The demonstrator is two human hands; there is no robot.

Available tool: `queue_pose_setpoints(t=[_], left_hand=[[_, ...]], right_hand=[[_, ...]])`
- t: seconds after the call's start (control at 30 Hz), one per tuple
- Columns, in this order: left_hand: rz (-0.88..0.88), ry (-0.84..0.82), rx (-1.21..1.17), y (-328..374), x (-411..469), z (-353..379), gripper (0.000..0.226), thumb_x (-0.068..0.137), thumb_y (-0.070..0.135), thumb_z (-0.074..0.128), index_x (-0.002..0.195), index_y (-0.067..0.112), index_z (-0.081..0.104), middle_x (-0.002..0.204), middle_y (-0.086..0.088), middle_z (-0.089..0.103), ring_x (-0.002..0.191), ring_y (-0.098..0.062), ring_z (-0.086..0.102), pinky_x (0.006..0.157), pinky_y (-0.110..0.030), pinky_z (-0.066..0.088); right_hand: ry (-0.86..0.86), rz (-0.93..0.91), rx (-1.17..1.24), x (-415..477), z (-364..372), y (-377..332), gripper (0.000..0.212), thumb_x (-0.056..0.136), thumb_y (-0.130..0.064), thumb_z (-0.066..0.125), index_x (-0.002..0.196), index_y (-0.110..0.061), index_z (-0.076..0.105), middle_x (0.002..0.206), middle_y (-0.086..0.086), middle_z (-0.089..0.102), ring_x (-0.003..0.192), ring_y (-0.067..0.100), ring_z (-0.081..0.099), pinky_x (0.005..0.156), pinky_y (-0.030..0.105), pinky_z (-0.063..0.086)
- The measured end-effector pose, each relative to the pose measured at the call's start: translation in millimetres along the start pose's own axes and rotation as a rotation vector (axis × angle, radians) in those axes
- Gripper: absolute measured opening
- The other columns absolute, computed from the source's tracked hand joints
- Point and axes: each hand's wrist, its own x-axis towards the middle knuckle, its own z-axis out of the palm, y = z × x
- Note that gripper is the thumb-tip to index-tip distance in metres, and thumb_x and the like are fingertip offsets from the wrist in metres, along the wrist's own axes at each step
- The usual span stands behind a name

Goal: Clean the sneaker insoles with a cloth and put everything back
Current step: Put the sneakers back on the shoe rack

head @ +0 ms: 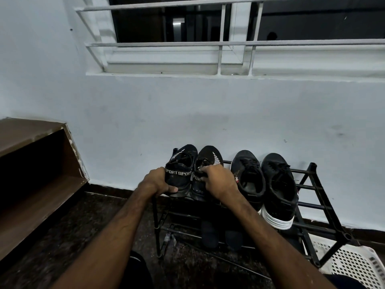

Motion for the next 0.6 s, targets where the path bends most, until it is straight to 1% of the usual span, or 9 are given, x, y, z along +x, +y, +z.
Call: queue_pose_setpoints(t=[0.13,0.23,0.37,0.43,0.5,0.53,0.6], left_hand=[[0.011,0.009,-0.002,1,0,2,0.070,0.070,0.040,0.087,0.128,0.017,0.054,0.127,-0.007,0.063,0.117,-0.028,0.059,0.096,-0.036,0.049],[0.008,0.007,-0.008,-1,0,2,0.071,0.070,0.039,0.087,0.129,0.018,0.053,0.128,-0.006,0.063,0.117,-0.028,0.059,0.097,-0.037,0.049],[0.026,0.005,0.005,-1,-1,0,0.070,0.071,0.038,0.086,0.129,0.017,0.053,0.127,-0.006,0.063,0.117,-0.028,0.059,0.097,-0.036,0.049],[0.022,-0.006,0.029,0,-1,-1,0.070,0.071,0.038,0.086,0.129,0.017,0.053,0.128,-0.006,0.063,0.117,-0.027,0.059,0.098,-0.038,0.048],[0.016,-0.021,0.076,3,-3,-7,0.072,0.071,0.037,0.085,0.130,0.015,0.050,0.130,-0.008,0.060,0.119,-0.028,0.057,0.099,-0.041,0.048],[0.020,-0.017,0.100,7,-5,-11,0.074,0.073,0.034,0.084,0.133,0.014,0.047,0.133,-0.009,0.057,0.121,-0.029,0.055,0.101,-0.043,0.047],[0.072,0.050,0.139,19,-13,-21,0.072,0.082,0.024,0.076,0.142,0.011,0.039,0.141,-0.013,0.049,0.129,-0.031,0.048,0.105,-0.046,0.043]], right_hand=[[0.004,0.011,0.065,1,2,-2,0.029,0.088,-0.012,0.059,0.113,-0.023,0.069,0.107,0.005,0.072,0.104,0.030,0.064,0.084,0.037,0.051],[-0.005,-0.009,0.137,3,5,-6,0.037,0.085,-0.004,0.059,0.113,-0.024,0.071,0.109,0.003,0.073,0.105,0.028,0.065,0.087,0.035,0.052],[0.002,-0.012,0.196,6,8,-5,0.039,0.082,0.000,0.060,0.111,-0.022,0.073,0.109,0.003,0.073,0.106,0.026,0.065,0.090,0.034,0.053],[-0.010,-0.003,0.180,7,9,-4,0.036,0.085,-0.003,0.061,0.113,-0.022,0.071,0.111,0.005,0.072,0.108,0.028,0.064,0.089,0.032,0.051],[-0.042,0.009,0.168,9,7,-4,0.030,0.090,-0.011,0.062,0.118,-0.020,0.068,0.115,0.007,0.070,0.111,0.028,0.062,0.089,0.031,0.047],[-0.063,0.010,0.184,10,5,-4,0.031,0.091,-0.016,0.064,0.121,-0.018,0.066,0.119,0.007,0.068,0.115,0.027,0.060,0.091,0.030,0.046],[-0.123,0.002,0.236,11,-2,-2,0.041,0.089,-0.023,0.070,0.129,-0.016,0.061,0.126,0.007,0.065,0.121,0.024,0.056,0.095,0.027,0.042]])
